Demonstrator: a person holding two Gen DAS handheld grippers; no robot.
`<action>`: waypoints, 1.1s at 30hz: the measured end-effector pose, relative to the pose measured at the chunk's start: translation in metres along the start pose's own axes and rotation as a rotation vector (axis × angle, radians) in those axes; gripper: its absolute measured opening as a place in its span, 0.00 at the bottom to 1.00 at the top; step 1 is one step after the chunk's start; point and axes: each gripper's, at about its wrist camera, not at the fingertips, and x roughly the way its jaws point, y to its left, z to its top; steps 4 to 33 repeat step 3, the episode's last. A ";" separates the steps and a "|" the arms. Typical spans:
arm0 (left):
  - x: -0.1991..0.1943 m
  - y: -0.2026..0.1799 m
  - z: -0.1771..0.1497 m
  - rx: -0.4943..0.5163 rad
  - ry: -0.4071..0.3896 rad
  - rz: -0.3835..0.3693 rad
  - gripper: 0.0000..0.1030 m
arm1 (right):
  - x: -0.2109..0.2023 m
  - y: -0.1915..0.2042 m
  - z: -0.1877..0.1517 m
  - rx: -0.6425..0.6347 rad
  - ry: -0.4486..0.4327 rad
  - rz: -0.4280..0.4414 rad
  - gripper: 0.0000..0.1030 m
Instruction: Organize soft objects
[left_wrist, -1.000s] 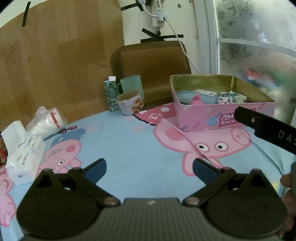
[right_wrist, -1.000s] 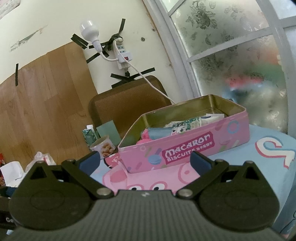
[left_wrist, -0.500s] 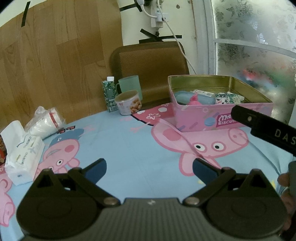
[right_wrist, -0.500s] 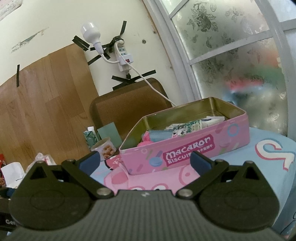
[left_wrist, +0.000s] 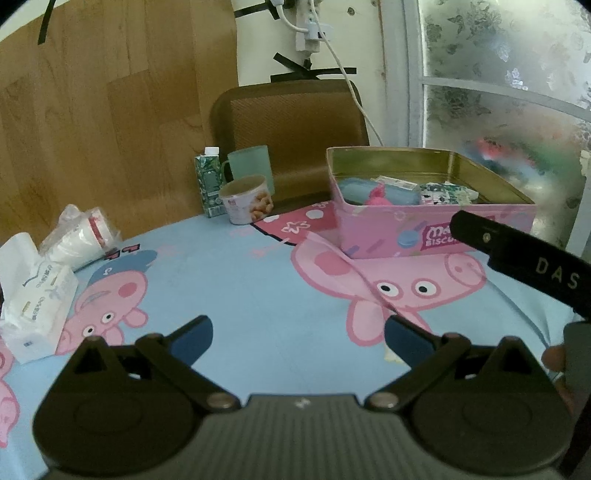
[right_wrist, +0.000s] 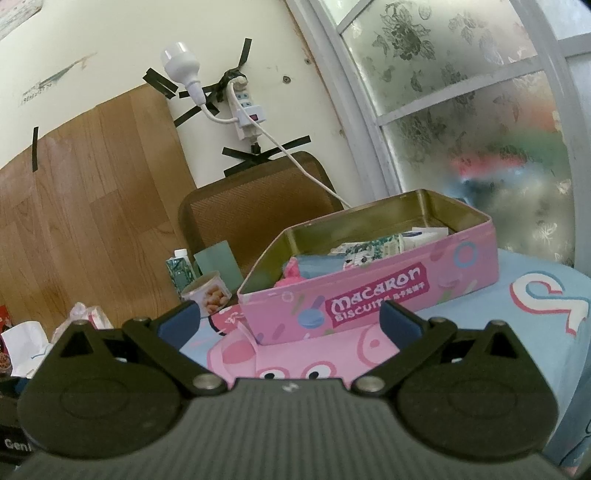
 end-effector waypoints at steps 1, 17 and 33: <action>0.000 0.000 0.000 0.000 0.000 0.000 1.00 | 0.000 0.000 0.000 -0.001 0.000 0.000 1.00; -0.001 -0.001 0.000 0.008 -0.002 -0.004 1.00 | 0.000 0.000 0.000 -0.001 0.001 0.001 1.00; -0.001 -0.001 0.000 0.008 -0.002 -0.004 1.00 | 0.000 0.000 0.000 -0.001 0.001 0.001 1.00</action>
